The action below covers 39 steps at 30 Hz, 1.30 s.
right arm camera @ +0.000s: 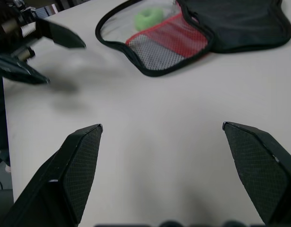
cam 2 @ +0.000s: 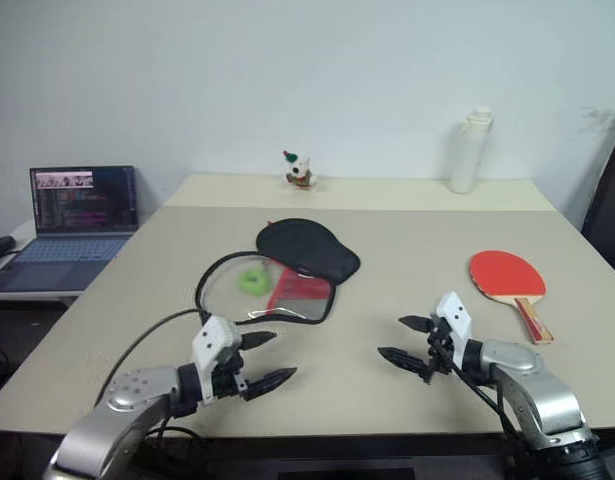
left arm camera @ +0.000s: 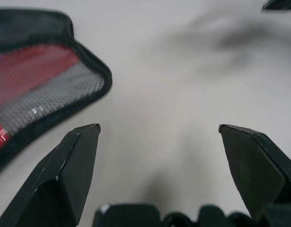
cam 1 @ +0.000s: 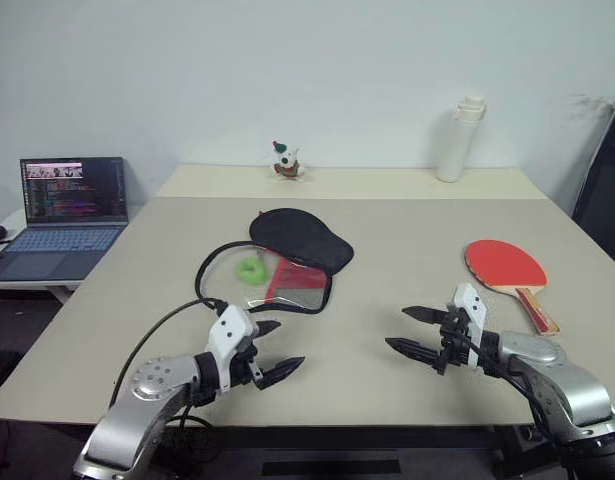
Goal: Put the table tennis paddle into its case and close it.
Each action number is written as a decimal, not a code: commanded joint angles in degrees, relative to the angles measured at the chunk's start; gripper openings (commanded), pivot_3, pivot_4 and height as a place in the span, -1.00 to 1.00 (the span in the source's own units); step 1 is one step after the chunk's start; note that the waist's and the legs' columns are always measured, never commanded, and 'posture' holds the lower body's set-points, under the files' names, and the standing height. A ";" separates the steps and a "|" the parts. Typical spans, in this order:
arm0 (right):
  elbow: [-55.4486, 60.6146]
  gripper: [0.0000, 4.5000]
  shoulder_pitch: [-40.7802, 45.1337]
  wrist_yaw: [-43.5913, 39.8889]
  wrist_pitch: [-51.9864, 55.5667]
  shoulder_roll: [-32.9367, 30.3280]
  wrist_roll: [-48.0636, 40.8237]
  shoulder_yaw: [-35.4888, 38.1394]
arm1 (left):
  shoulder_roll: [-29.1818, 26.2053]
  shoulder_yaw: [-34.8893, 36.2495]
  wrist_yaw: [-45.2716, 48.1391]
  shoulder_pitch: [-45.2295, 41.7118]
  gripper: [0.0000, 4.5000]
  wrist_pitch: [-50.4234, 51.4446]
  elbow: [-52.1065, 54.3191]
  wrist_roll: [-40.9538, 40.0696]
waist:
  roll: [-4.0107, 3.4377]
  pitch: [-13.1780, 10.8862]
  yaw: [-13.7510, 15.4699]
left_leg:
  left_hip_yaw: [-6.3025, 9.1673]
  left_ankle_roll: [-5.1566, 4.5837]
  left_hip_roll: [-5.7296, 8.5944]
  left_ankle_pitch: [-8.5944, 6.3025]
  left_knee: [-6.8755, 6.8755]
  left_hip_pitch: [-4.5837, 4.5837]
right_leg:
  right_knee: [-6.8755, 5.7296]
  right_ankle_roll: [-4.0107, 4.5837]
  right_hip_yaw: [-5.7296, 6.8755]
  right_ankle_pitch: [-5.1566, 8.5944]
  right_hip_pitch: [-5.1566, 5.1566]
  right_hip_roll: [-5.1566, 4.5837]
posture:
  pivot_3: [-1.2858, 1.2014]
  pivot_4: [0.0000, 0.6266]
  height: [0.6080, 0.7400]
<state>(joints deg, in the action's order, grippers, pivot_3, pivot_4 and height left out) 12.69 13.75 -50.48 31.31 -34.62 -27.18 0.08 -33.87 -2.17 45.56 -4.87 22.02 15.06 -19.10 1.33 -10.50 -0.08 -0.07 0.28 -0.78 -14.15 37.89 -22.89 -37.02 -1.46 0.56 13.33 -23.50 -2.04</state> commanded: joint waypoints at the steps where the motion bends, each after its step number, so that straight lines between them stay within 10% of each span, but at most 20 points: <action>1: 2.43 0.99 -0.31 -0.39 0.83 -2.66 -1.25 3.44 | 1.56 -0.28 -0.52 -2.66 0.95 -2.85 -1.19 0.77 | 0.03 0.00 0.16 | 0.01 0.00 0.00 0.00 0.03 -0.01 | 0.01 0.00 0.02 0.00 0.01 -0.01 | 0.03 -0.52 1.00; 39: 11.96 0.99 4.82 2.11 6.62 -2.18 -10.40 3.68 | 10.83 -6.28 7.60 -34.75 0.95 -18.38 -43.32 12.39 | 0.06 -0.01 -0.01 | -0.01 -0.01 0.03 0.00 0.08 -0.04 | 0.00 -0.13 0.02 -0.08 0.03 0.06 | 0.03 -0.52 1.00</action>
<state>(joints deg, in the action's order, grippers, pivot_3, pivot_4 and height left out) 23.50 18.46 -48.42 39.20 -37.05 -37.21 3.17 -23.21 -8.27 53.12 -38.07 5.05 -27.76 -7.44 1.39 -10.51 -0.09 -0.07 0.27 -0.75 -14.15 37.96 -22.93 -37.02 -1.59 0.58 13.25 -23.47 -1.96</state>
